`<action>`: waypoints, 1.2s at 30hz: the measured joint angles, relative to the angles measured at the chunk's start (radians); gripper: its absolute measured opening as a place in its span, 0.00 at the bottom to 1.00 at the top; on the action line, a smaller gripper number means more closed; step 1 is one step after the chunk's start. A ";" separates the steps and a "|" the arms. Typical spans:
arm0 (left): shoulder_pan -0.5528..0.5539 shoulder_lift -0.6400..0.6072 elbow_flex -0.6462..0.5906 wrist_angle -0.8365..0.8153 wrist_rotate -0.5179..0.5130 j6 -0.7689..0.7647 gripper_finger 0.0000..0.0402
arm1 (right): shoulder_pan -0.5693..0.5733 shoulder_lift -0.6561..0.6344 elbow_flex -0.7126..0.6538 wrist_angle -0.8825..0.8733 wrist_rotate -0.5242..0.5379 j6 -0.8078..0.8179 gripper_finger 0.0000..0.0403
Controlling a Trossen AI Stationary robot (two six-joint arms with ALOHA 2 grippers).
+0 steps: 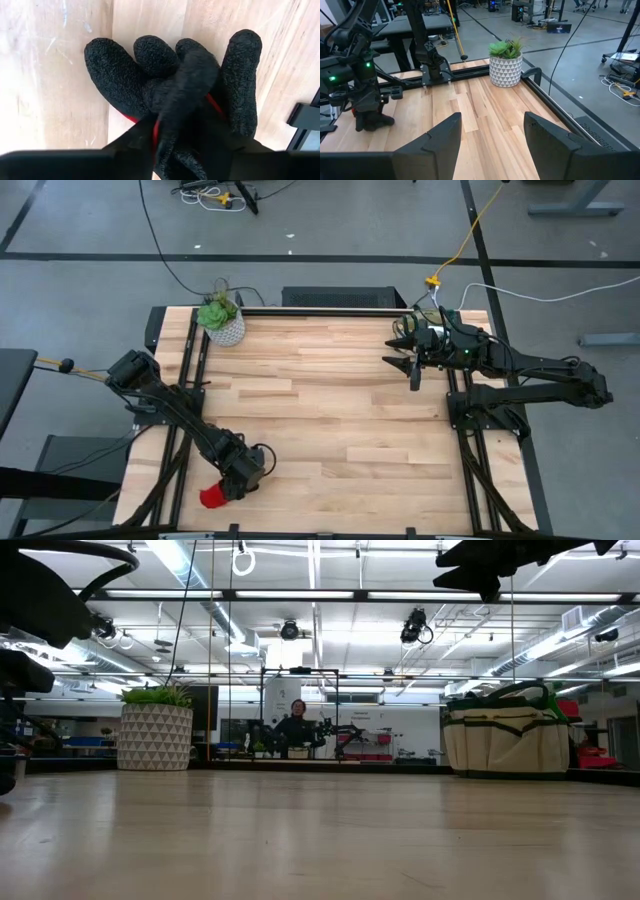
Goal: Pick & Place Garden tools in Gardening bag
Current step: Put the red gloves into the brown gardening bag
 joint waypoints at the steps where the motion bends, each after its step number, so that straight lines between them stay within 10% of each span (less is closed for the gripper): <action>1: 0.000 0.000 0.000 0.001 0.000 0.000 0.31 | 0.000 0.000 0.000 0.000 0.000 0.000 0.54; 36: 0.043 -0.012 0.003 0.018 0.085 0.031 0.04 | 0.000 0.000 0.000 0.000 0.000 0.000 0.54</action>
